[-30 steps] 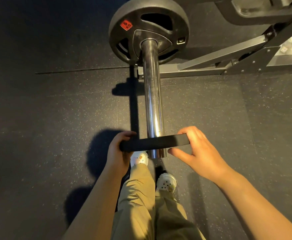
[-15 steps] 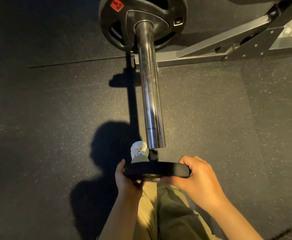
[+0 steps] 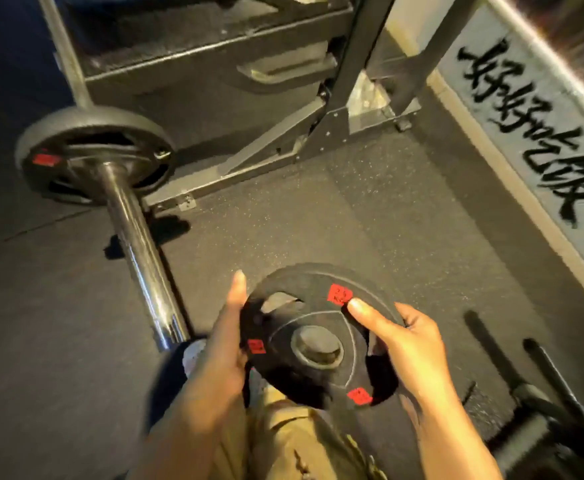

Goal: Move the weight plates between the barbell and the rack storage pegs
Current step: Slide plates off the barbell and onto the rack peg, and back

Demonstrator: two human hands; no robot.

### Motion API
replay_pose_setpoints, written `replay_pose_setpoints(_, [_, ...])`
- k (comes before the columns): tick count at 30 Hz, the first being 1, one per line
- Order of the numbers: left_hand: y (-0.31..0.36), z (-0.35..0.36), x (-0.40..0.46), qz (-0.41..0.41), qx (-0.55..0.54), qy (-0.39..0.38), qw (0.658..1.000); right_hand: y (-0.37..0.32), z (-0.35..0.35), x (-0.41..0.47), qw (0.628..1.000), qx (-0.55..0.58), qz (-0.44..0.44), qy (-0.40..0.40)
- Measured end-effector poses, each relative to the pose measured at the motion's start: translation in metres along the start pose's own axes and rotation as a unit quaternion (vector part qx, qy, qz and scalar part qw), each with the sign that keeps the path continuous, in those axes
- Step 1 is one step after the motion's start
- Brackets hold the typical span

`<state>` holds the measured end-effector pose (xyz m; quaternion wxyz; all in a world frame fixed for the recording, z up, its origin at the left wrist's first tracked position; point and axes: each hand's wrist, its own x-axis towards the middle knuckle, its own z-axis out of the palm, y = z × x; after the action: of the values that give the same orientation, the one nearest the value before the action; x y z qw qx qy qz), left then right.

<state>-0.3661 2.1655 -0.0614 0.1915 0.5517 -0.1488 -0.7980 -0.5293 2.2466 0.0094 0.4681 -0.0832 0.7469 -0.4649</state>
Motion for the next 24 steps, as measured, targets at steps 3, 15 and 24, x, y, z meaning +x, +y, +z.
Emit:
replay_pose_setpoints(3, [0.052, 0.066, -0.037, 0.126, 0.064, -0.042, 0.989, -0.053, -0.03, -0.013, 0.994, 0.097, -0.036, 0.044])
replay_pose_setpoints(15, [0.219, 0.261, -0.108, 0.523, 0.176, -0.067, 0.831, -0.284, -0.079, -0.006, 0.928, 0.226, -0.295, 0.029])
replay_pose_setpoints(24, [0.325, 0.407, -0.065, 0.595, 0.174, -0.172, 0.765, -0.405, -0.123, 0.066, 0.886, 0.224, -0.393, 0.104])
